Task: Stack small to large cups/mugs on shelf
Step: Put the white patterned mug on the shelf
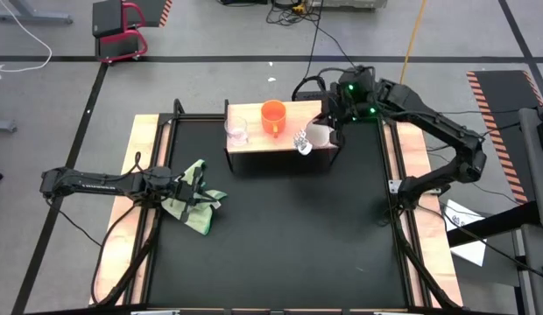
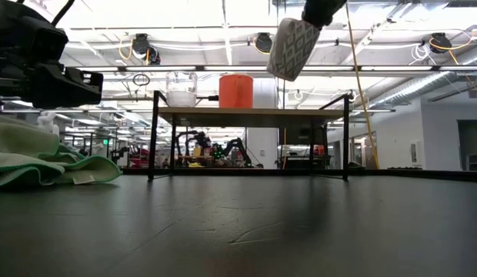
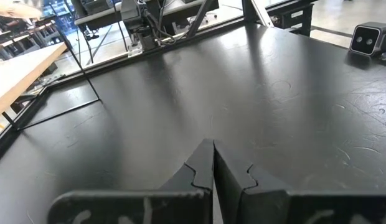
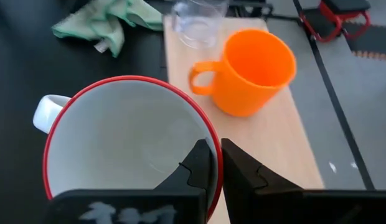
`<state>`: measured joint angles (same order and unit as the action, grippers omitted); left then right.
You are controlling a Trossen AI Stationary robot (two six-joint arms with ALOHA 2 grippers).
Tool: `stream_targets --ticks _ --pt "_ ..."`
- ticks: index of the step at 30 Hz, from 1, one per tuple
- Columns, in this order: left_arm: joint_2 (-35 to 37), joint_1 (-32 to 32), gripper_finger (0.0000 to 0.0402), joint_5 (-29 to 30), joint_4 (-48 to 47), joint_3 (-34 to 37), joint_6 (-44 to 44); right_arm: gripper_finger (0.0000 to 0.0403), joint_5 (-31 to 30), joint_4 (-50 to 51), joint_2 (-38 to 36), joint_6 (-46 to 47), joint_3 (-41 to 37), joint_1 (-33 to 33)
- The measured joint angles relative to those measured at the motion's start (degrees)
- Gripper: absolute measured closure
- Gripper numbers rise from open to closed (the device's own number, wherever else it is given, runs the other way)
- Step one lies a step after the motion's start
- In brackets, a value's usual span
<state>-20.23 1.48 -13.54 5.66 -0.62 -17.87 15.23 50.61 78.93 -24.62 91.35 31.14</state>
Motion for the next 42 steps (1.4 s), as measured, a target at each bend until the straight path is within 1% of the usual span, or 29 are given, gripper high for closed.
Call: stream_targets --ticks 4,8,13,16,24,31,36,42 --pt "0.02 0.00 0.0392 0.02 -0.03 0.00 0.00 0.0392 -1.83 5.06 4.51 -0.21 7.06 0.83" --pt "0.00 -0.02 0.0392 0.02 -0.18 0.00 0.00 0.0392 -1.78 10.93 9.60 -0.36 13.15 2.93" --pt "0.00 -0.01 0.0392 0.04 -0.40 0.00 0.02 0.0393 -2.06 17.25 14.26 -2.49 18.37 6.06" --pt "0.00 0.00 0.0392 0.04 -0.40 0.00 0.02 0.0393 -1.97 18.65 15.63 -4.54 20.48 7.65" --pt "0.00 -0.02 0.0392 0.07 -0.41 0.00 -0.07 0.0393 -1.96 19.07 16.82 -10.51 21.59 10.35" --pt "0.00 -0.01 0.0392 0.09 -0.75 0.00 -1.06 0.0393 -1.83 19.62 16.95 -14.01 21.59 10.86" --pt "0.00 -0.02 0.0392 0.11 -0.80 0.00 -1.48 0.0394 -2.05 22.67 17.69 -16.12 21.39 11.30" --pt "0.00 -0.01 0.0392 0.13 -0.80 0.00 -1.49 0.0394 -1.95 21.83 17.62 -16.77 21.20 11.23"
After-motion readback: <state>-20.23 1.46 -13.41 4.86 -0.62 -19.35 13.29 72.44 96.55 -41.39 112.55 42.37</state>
